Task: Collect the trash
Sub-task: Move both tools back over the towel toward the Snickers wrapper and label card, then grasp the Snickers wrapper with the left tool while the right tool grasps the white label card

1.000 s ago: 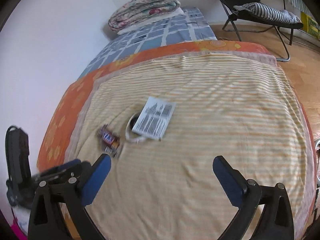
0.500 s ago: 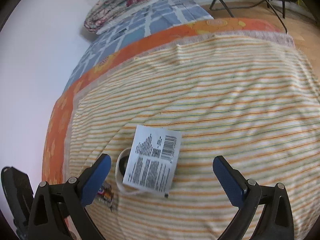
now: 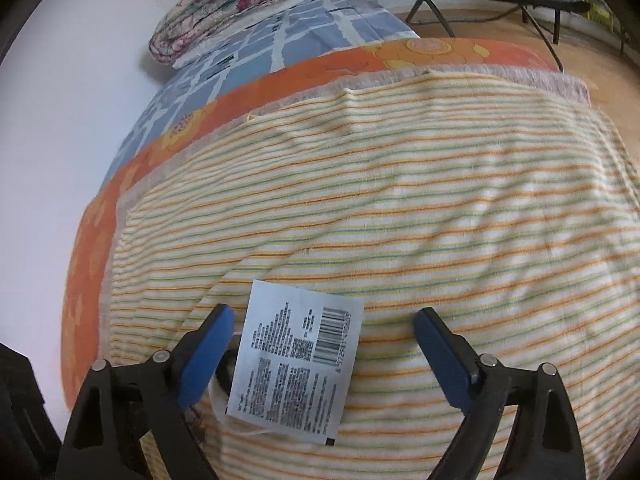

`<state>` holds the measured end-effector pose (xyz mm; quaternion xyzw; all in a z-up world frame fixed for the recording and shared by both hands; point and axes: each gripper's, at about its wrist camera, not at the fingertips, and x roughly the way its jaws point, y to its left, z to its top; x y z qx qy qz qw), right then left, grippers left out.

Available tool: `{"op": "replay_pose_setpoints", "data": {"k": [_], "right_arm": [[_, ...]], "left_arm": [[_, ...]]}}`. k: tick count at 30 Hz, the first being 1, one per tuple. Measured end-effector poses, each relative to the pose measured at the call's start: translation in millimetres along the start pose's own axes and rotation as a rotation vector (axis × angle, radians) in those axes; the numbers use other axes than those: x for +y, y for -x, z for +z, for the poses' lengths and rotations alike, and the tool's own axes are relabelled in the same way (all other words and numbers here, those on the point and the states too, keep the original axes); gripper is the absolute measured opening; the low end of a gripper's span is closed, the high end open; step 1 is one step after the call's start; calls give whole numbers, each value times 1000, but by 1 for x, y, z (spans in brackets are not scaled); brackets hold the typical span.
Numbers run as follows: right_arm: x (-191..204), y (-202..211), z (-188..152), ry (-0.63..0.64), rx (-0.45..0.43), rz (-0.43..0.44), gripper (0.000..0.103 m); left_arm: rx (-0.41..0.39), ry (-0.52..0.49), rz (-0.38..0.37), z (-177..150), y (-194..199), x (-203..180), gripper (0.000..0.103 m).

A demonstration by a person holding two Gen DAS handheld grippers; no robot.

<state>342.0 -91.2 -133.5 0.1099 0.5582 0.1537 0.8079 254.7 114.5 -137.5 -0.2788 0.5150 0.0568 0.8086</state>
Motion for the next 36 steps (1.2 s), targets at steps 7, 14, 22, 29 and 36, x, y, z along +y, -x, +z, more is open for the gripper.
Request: {"op": "replay_pose_setpoints", "data": {"k": [7, 14, 22, 29, 36], "right_arm": [[11, -6, 3, 77, 5, -89, 82], [3, 0, 3, 105, 3, -97, 58], [-18, 15, -4, 76, 27, 73, 54], [-7, 23, -5, 169, -22, 219, 77], [10, 13, -22, 284, 106, 300, 65]], "left_arm": [[-38, -115, 109, -6, -4, -16, 57], [-49, -106, 101, -3, -3, -10, 46], [-49, -147, 95, -9, 0, -13, 34], [-47, -155, 88, -10, 1, -10, 30], [-42, -162, 90, -12, 4, -7, 18]]}}
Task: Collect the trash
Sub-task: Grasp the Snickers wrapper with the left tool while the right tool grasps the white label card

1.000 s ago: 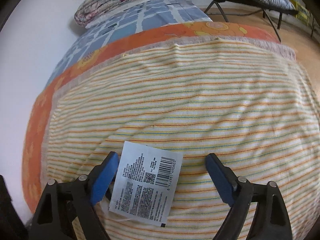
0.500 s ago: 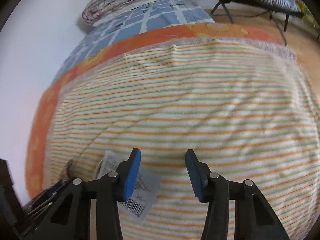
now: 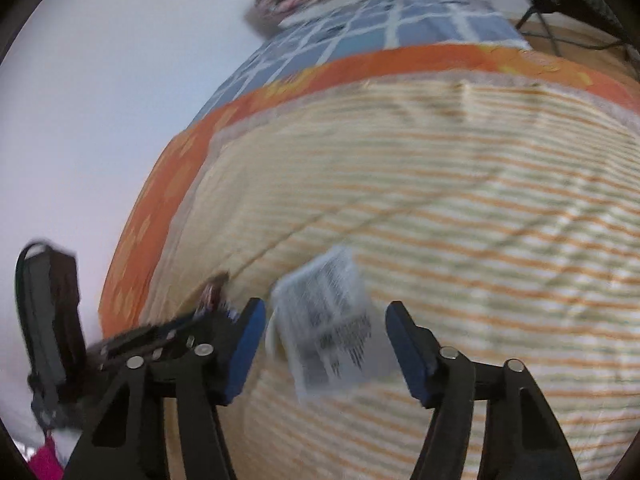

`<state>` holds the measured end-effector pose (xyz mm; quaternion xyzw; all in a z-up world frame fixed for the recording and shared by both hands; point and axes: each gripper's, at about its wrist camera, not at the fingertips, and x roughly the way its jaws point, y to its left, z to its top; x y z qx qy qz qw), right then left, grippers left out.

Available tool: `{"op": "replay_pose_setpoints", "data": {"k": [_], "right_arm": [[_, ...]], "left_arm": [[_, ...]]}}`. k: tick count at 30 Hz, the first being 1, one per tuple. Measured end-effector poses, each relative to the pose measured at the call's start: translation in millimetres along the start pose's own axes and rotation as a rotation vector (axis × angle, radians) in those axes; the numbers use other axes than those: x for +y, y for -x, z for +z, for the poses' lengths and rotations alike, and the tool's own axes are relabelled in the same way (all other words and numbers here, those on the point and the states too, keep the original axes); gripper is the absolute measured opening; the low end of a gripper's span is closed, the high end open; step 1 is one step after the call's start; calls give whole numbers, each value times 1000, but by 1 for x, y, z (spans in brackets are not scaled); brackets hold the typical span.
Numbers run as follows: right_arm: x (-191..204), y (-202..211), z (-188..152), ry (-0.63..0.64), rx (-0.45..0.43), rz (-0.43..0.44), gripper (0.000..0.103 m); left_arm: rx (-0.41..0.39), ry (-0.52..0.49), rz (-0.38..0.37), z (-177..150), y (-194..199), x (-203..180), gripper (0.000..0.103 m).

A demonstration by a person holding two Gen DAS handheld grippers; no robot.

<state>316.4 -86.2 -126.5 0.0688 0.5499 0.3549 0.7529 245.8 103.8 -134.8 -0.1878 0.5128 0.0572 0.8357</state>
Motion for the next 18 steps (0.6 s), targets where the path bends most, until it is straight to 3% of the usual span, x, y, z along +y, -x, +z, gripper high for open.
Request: {"op": "replay_pose_setpoints", "data": {"k": [2, 7, 14, 16, 18], "right_arm": [[7, 0, -7, 60, 34, -22, 65], [29, -7, -15, 212, 52, -194, 69], [46, -20, -11, 301, 49, -323, 68], [48, -25, -9, 317, 59, -337, 66], [49, -27, -7, 325, 61, -341, 58]], "left_arm": [[-1, 1, 0, -1, 2, 3, 18], [6, 27, -3, -2, 4, 14, 18], [8, 28, -4, -2, 5, 17, 18], [8, 26, -3, -3, 5, 17, 18], [8, 23, -3, -3, 5, 17, 18]]}}
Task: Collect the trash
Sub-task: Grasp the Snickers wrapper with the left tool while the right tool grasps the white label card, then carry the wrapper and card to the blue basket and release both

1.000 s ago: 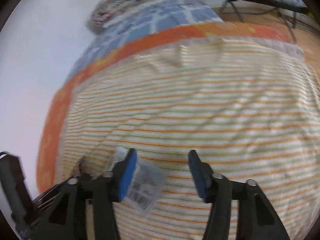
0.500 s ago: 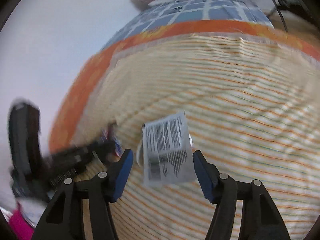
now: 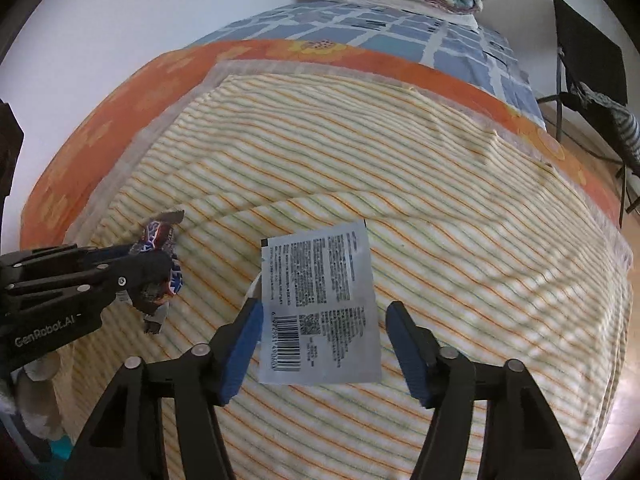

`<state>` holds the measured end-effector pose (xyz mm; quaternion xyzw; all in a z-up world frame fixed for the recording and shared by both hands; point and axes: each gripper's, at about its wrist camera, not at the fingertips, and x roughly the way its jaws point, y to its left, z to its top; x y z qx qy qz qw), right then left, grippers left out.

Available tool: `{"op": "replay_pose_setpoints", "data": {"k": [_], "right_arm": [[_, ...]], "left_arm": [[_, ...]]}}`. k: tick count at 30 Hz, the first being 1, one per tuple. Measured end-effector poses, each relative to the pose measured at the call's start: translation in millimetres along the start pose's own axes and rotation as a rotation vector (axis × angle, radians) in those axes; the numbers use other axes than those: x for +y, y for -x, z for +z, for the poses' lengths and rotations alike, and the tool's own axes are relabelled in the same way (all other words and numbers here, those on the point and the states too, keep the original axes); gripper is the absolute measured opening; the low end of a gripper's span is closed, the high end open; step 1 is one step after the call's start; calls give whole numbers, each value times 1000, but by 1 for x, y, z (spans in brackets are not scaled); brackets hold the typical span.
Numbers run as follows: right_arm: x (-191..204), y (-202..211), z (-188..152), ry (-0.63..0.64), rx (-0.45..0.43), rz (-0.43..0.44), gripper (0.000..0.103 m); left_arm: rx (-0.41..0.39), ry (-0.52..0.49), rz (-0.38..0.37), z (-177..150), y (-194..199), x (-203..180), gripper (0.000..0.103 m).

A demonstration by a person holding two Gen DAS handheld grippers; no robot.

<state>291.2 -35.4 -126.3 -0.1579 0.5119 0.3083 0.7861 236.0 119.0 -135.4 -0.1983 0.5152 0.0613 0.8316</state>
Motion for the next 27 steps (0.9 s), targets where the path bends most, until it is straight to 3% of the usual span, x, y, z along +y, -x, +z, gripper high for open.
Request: {"op": "replay_pose_setpoints", "data": {"k": [6, 8, 13, 17, 23, 27], "right_arm": [[1, 3, 1, -6, -1, 10, 51], [0, 7, -1, -12, -10, 14, 32], [-14, 16, -3, -75, -25, 74, 23], [-19, 22, -6, -113, -53, 132, 9], [-18, 35, -8, -146, -109, 168, 0], [-15, 46, -10, -148, -136, 152, 0]], "left_arm": [[-2, -5, 2, -2, 2, 1, 17], [-3, -7, 3, -2, 3, 0, 17], [-5, -14, 7, -3, 4, -1, 17], [-7, -24, 10, -4, 5, -1, 16], [-16, -32, 5, -6, 10, -1, 13], [-25, -25, -7, -6, 19, 2, 13]]}}
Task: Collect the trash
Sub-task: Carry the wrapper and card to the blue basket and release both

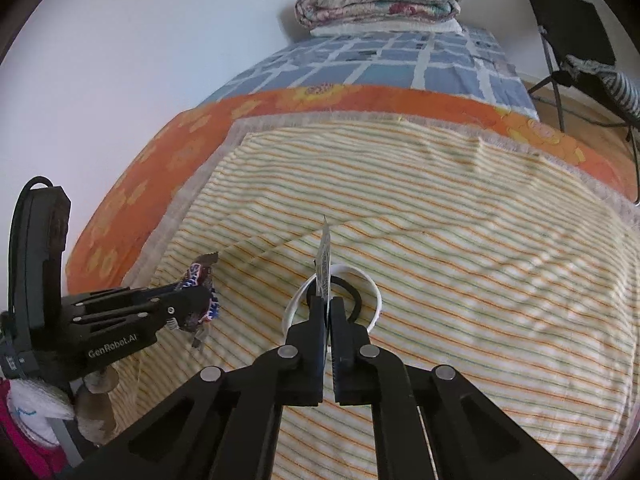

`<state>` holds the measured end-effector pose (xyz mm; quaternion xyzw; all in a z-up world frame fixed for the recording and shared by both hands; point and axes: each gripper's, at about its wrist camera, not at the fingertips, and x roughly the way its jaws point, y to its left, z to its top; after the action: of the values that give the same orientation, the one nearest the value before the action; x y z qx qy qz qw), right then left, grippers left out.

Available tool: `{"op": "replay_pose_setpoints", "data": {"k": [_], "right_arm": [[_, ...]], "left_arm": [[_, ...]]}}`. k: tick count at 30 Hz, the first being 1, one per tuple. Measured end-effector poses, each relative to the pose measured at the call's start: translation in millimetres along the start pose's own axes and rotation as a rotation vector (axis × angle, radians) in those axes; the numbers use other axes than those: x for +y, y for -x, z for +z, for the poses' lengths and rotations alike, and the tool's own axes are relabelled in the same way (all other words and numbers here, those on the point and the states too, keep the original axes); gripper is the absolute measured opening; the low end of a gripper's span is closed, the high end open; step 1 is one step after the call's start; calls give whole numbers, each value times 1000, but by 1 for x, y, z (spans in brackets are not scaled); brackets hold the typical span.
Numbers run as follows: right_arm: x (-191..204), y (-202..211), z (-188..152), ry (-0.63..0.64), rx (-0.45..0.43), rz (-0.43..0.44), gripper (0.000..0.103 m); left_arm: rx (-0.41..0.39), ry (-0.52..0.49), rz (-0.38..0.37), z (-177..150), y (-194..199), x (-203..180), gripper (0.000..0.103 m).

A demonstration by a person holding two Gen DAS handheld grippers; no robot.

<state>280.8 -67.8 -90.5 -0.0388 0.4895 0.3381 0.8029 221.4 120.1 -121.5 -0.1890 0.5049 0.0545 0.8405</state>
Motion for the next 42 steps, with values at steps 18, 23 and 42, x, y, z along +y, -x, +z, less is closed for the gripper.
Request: {"op": "replay_pose_setpoints", "data": {"k": [18, 23, 42], "right_arm": [[9, 91, -48, -50, -89, 29, 0], [14, 119, -74, -62, -101, 43, 0], [61, 182, -201, -23, -97, 17, 0]], "left_arm": [[-57, 7, -58, -27, 72, 9, 10], [-66, -22, -75, -52, 99, 3, 10], [-93, -261, -98, -183, 163, -48, 10]]}}
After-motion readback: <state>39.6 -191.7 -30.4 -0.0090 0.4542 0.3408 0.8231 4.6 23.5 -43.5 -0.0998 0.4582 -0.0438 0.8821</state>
